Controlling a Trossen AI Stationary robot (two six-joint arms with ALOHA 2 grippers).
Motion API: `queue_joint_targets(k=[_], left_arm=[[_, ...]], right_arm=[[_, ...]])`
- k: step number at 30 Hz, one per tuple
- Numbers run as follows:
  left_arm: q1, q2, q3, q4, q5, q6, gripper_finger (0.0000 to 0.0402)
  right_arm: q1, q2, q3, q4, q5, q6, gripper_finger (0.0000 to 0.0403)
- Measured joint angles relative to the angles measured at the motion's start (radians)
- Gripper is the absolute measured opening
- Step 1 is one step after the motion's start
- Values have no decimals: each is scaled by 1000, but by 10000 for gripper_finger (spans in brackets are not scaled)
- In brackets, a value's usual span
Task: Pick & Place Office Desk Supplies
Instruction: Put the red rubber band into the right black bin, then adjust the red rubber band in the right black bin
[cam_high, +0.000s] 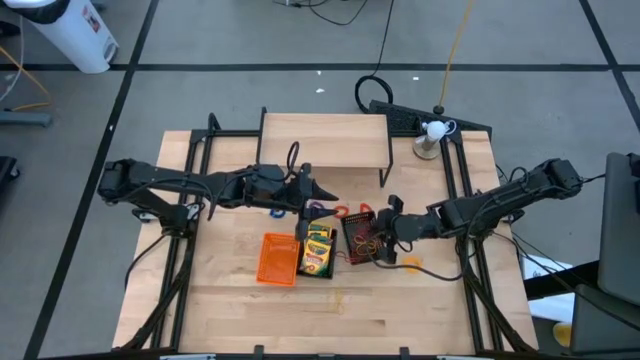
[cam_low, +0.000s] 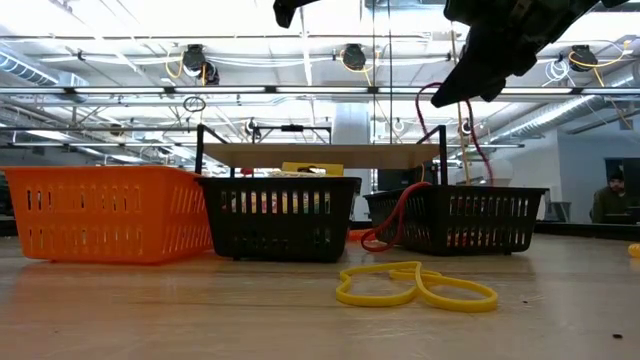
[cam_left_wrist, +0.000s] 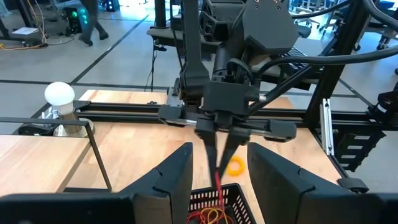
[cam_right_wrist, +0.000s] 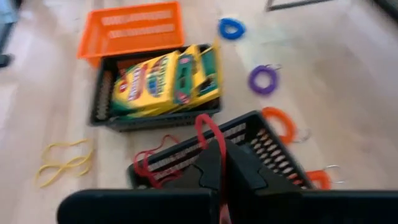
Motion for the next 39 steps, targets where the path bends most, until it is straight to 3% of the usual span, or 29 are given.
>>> queue_joint_targets(k=[6, 17, 22, 29, 33, 39], left_arm=[[0, 0, 0, 0, 0, 0, 154], [0, 0, 0, 0, 0, -2, 154], [-2, 0, 0, -7, 6, 0, 154], [-52, 8, 0, -128, 30, 7, 154], [-99, 11, 0, -121, -49, 20, 154], [-137, 11, 1, -121, -186, 67, 154]], right_arm=[[-2, 0, 0, 0, -54, 7, 19], [-2, 0, 0, 0, -56, -4, 138], [-2, 0, 0, 2, -56, -18, 173], [50, 0, 0, 123, -57, -228, 175], [115, 0, 0, 189, -57, -341, 167], [184, 31, 0, 201, -56, -337, 162]])
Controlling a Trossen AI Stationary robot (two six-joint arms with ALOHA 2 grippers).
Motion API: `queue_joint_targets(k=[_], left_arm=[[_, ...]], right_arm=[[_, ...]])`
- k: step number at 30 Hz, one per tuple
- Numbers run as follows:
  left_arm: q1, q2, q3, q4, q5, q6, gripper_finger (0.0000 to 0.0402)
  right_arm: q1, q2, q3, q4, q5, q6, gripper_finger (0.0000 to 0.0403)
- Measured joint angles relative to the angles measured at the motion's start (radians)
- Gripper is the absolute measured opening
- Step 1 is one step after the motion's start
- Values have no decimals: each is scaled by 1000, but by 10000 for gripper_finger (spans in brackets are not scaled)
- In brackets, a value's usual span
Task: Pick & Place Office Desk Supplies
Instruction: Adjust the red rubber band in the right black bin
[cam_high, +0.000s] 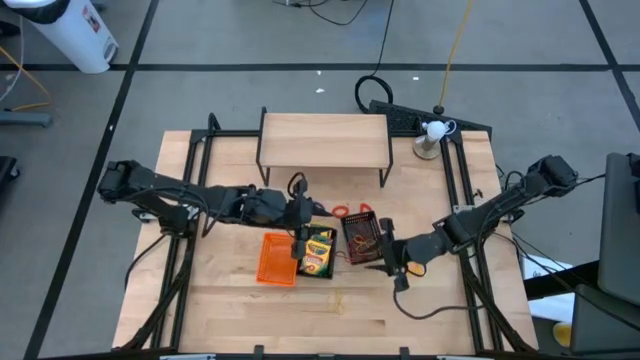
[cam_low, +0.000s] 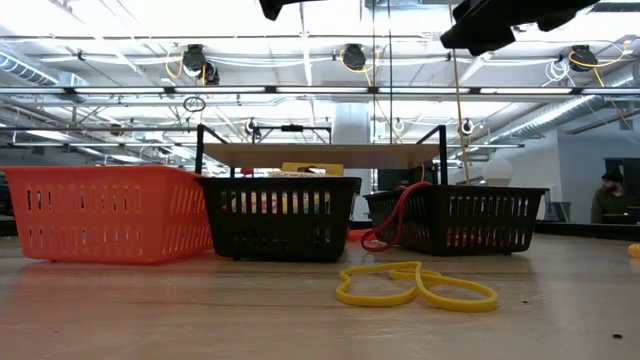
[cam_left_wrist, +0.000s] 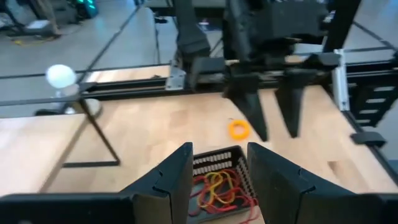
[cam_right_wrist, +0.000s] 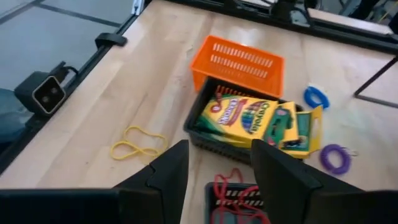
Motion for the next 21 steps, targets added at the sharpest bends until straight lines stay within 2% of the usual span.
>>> queue_joint_targets(k=[11, 21], left_arm=[[-3, 0, 0, 1, -66, 12, 154], [17, 0, 0, 1, -68, 43, 154]], right_arm=[[-2, 156, 0, 61, 1, -17, 160], [-3, 170, 0, 84, 0, -1, 155]])
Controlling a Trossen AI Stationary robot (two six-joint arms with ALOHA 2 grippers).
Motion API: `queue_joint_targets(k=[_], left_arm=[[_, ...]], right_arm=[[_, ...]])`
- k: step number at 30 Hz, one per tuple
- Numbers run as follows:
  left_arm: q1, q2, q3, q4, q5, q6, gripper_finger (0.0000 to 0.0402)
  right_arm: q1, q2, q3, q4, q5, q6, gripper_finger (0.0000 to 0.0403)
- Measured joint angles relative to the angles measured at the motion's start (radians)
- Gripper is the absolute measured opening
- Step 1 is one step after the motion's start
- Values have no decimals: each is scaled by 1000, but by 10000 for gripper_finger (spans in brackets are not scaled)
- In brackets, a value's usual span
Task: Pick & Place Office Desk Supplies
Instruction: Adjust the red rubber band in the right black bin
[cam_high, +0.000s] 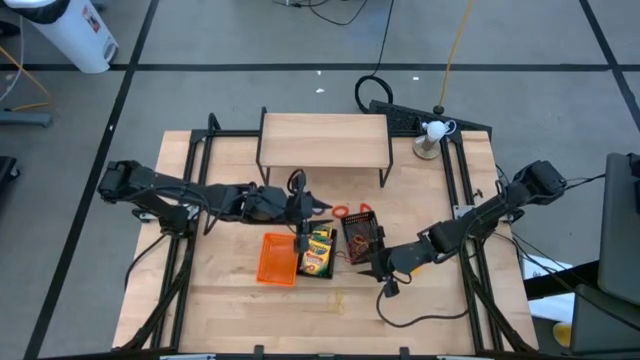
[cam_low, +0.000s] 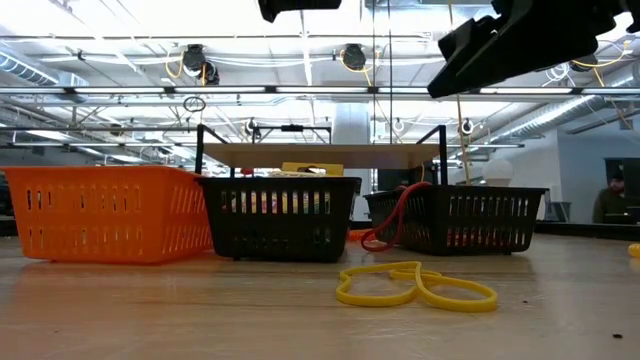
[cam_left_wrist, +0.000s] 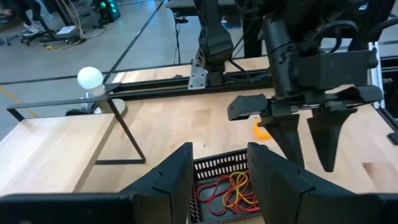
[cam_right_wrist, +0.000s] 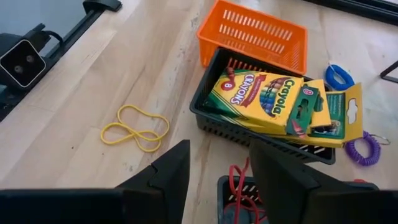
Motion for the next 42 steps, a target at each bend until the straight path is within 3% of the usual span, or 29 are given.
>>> queue_joint_targets(k=[8, 13, 23, 42], left_arm=[[2, 0, 0, -1, 0, 5, 154], [2, 0, 0, -10, 0, 6, 154], [2, -1, 0, -17, -4, 14, 154], [2, -2, -1, -38, -8, 11, 154]], right_arm=[[-45, 0, 0, -33, -2, 64, 155], [-59, 6, 1, -22, -67, 101, 155], [-63, 137, 76, -40, -130, 115, 155], [-72, 154, 102, -134, -124, 150, 155]])
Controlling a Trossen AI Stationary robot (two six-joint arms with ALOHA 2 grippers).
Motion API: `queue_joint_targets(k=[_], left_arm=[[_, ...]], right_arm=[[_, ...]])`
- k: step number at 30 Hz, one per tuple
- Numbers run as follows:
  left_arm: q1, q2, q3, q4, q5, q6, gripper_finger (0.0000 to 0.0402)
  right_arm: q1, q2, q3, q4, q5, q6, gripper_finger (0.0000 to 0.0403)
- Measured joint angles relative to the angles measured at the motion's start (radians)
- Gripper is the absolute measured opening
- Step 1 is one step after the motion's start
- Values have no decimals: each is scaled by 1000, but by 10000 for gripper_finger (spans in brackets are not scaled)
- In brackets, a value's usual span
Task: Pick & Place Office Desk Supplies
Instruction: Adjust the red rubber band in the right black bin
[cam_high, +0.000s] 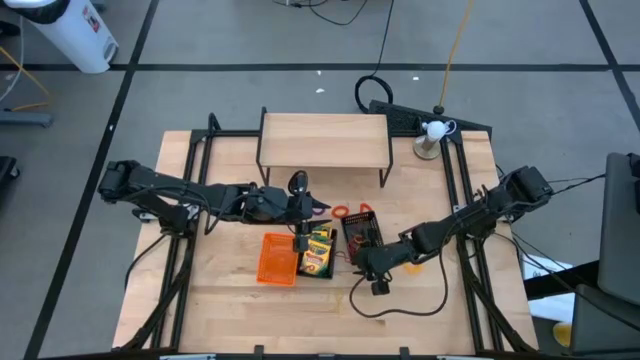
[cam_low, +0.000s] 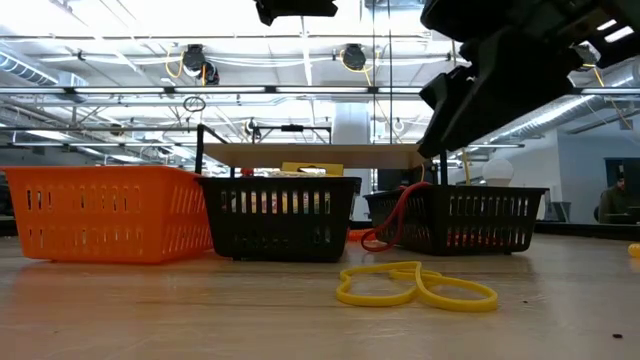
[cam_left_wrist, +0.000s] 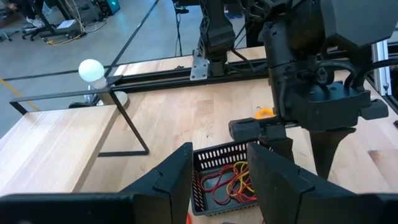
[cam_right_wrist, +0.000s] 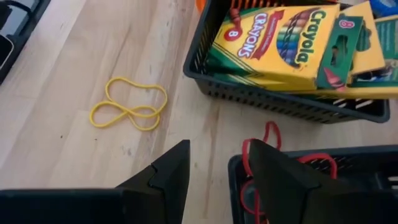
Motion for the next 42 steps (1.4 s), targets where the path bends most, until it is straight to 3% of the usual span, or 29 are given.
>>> queue_joint_targets(k=[23, 32, 42], left_arm=[[-3, 0, 0, 0, 0, -5, 154], [-4, 0, 0, -44, 0, -13, 154], [-4, 0, 0, -77, 0, -19, 154]], right_arm=[[13, 24, 44, 42, 27, -107, 155], [13, 148, 154, -88, 20, -113, 155], [-4, 170, 199, -181, 54, -80, 155]])
